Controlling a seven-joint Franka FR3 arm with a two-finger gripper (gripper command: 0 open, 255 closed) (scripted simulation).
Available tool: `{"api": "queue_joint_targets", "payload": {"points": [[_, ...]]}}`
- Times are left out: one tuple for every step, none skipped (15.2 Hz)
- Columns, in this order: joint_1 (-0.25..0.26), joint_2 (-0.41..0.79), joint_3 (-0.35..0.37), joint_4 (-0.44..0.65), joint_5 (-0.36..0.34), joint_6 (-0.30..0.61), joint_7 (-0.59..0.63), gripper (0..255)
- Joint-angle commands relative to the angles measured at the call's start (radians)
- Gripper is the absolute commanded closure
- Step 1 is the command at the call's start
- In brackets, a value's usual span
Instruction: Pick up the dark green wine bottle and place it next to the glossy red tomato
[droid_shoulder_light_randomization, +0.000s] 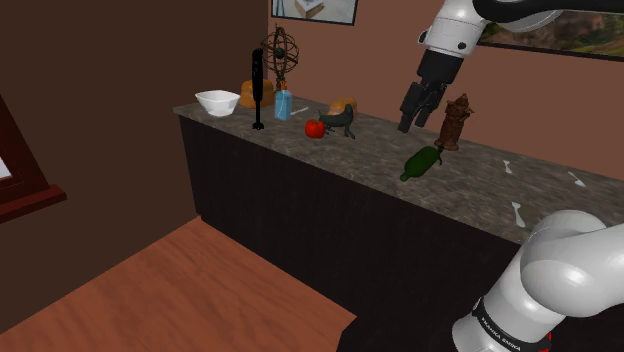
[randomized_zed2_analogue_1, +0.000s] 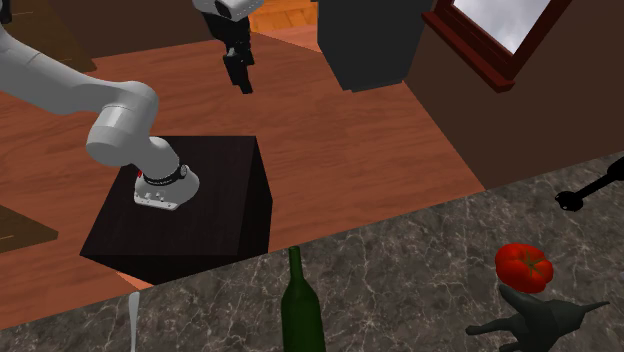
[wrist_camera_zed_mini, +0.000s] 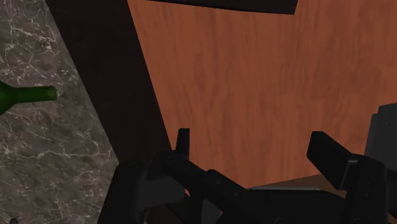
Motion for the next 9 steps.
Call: {"api": "queue_joint_targets", "payload": {"points": [[0.000,0.000,0.000,0.000,0.000,0.000,0.000,0],[-0.015,0.016,0.000,-0.012,-0.002,0.035,0.025,0],[-0.031,0.032,0.000,-0.023,-0.004,0.069,0.050,0],[-0.046,0.049,0.000,-0.033,-0.007,0.104,0.074,0],[-0.061,0.066,0.000,-0.043,-0.009,0.138,0.099,0],[-0.077,0.084,-0.001,-0.051,-0.012,0.171,0.124,0],[-0.092,0.103,-0.002,-0.059,-0.015,0.205,0.149,0],[-0.108,0.122,-0.003,-0.067,-0.018,0.238,0.175,0],[-0.123,0.141,-0.004,-0.073,-0.021,0.270,0.200,0]]}}
